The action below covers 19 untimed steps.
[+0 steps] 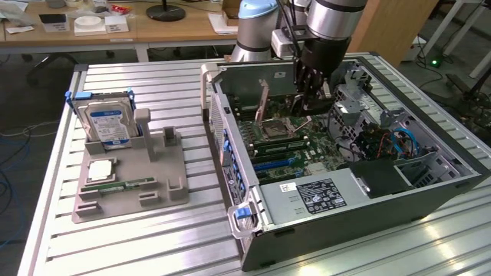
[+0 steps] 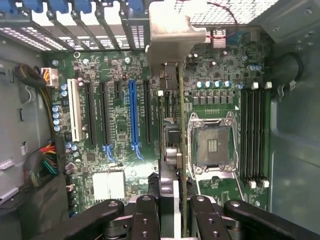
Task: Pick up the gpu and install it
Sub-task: 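Insert the gpu into the slot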
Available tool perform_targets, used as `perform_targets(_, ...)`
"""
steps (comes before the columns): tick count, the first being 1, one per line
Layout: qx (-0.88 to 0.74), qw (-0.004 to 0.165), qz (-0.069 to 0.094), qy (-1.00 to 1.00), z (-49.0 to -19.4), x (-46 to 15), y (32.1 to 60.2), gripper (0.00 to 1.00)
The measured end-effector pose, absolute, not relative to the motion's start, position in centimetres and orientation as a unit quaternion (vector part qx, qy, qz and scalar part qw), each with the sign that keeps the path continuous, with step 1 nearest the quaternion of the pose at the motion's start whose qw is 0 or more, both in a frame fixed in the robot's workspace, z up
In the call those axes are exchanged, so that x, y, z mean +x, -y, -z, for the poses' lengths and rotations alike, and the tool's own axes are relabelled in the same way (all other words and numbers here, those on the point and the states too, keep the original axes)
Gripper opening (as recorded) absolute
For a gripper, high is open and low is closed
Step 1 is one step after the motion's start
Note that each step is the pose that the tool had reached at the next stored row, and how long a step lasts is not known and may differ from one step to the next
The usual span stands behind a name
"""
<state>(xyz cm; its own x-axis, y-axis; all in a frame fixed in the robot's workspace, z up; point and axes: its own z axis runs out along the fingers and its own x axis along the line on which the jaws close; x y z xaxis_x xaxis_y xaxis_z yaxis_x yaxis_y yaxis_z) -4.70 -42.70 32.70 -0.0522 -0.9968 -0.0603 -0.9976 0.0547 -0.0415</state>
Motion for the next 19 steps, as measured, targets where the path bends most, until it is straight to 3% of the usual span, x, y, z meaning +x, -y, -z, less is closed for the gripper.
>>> perform_targets(19,-0.689,0.036,-0.006,-0.724,-31.3,-6.2,43.6,0.29)
